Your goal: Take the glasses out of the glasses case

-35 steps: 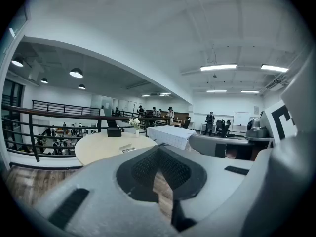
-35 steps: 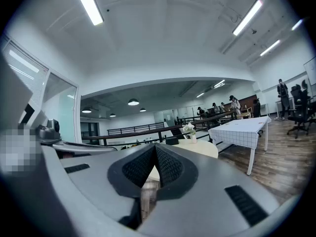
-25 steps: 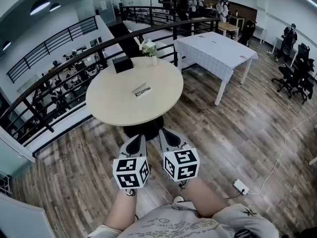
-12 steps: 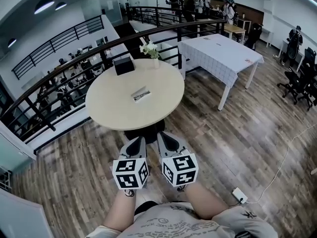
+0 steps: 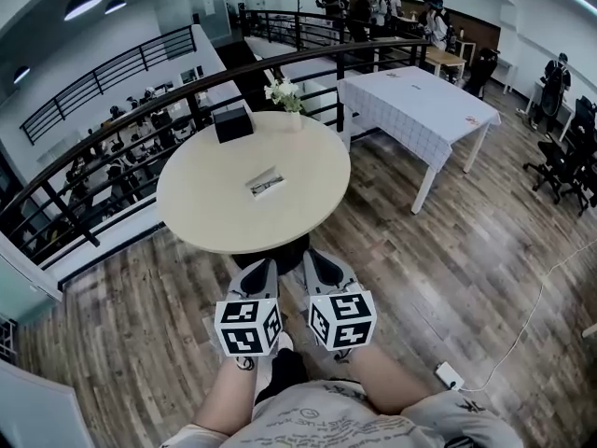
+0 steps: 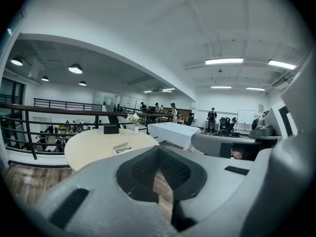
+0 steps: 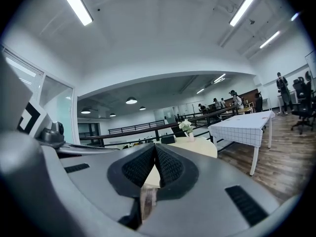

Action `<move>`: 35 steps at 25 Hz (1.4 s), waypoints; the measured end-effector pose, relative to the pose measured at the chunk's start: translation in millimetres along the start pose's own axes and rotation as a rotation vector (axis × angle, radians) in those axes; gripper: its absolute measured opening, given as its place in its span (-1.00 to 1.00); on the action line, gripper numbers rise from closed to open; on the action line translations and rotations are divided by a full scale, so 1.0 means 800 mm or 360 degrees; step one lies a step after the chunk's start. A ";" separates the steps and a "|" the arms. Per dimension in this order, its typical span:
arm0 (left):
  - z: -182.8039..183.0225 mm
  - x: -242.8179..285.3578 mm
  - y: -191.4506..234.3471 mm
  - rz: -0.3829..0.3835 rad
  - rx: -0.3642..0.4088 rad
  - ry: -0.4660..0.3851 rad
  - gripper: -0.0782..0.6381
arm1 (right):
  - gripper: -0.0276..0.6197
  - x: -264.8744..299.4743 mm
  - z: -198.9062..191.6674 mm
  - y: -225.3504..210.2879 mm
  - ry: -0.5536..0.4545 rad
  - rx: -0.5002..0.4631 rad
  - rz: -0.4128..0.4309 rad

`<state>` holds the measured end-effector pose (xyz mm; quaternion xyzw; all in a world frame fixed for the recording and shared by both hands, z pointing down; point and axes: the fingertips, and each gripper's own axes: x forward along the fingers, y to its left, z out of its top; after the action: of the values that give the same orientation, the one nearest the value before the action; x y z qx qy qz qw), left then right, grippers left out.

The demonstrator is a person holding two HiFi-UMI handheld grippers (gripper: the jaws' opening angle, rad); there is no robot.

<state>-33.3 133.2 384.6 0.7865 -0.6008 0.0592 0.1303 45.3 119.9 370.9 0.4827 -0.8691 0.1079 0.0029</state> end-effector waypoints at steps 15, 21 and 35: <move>0.053 0.133 0.078 -0.0089 0.0004 0.0018 -0.76 | -0.87 0.154 0.033 -0.027 0.0023 -0.0047 -0.0033; 0.066 0.178 0.119 -0.0143 -0.0015 0.0040 -0.76 | -0.87 0.214 0.037 -0.029 0.0050 -0.0060 -0.0084; 0.059 0.252 0.214 -0.0278 -0.0100 0.0099 -0.76 | -0.87 0.327 0.016 -0.011 0.0139 -0.0098 -0.0143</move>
<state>-145.8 -108.6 412.6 0.8291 -0.5273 0.0530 0.1781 -85.3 -106.2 388.4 0.5159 -0.8484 0.1018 0.0606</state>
